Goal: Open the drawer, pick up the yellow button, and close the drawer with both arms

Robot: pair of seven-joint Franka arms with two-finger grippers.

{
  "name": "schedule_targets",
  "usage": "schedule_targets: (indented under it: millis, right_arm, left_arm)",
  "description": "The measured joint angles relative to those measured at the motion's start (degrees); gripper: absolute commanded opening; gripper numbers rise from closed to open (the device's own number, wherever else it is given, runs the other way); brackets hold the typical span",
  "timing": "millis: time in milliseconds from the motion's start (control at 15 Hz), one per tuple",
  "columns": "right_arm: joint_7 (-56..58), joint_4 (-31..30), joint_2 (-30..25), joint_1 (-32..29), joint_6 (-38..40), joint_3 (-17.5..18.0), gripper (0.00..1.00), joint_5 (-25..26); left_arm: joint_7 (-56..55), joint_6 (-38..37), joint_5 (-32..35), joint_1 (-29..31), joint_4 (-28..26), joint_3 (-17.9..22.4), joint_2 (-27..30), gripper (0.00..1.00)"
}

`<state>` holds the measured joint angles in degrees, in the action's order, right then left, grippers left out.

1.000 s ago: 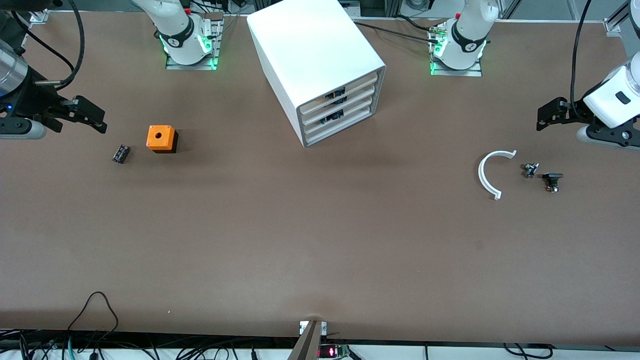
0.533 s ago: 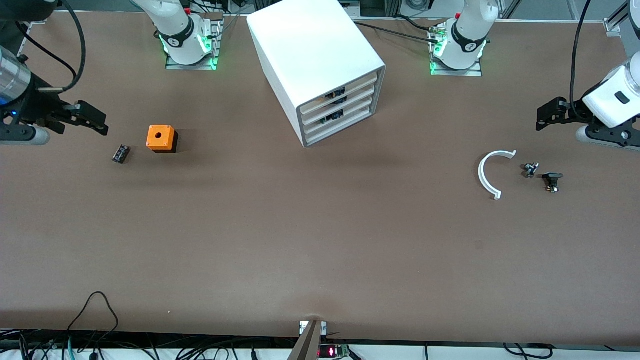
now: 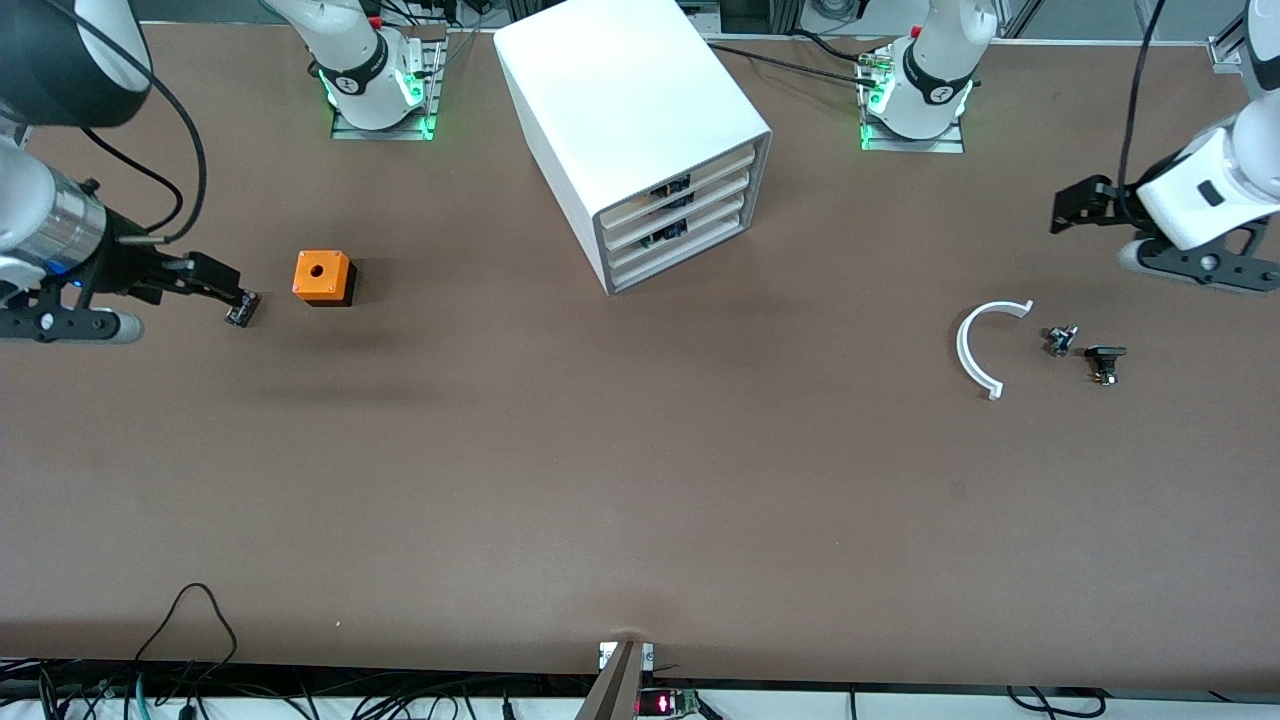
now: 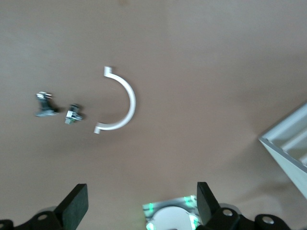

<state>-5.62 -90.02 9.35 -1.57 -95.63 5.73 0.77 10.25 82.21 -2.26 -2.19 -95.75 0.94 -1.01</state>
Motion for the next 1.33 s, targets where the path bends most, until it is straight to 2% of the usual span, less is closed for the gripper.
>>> schedule_targets:
  millis: [400,733,1133,1333]
  right_arm:
    - [0.01,-0.02,3.79,0.07,-4.38,0.10,1.00,0.00]
    - [0.00,-0.03,6.77,0.66,-6.54,0.50,1.00,0.00]
    - [0.00,-0.03,9.39,0.84,-8.65,0.50,1.00,0.00]
    - [0.00,-0.03,10.41,0.92,-10.12,0.51,1.00,0.00]
  left_arm:
    - [0.43,-2.95,-15.96,0.15,-1.15,-0.06,-3.71,1.00]
    - [9.39,-2.49,-29.82,0.32,-4.99,-0.07,-6.43,1.00]
    - [22.66,3.17,-42.60,0.00,-12.36,-0.50,-7.93,1.00]
    - [26.62,6.16,-48.30,-0.09,-17.33,-3.38,-8.03,0.99]
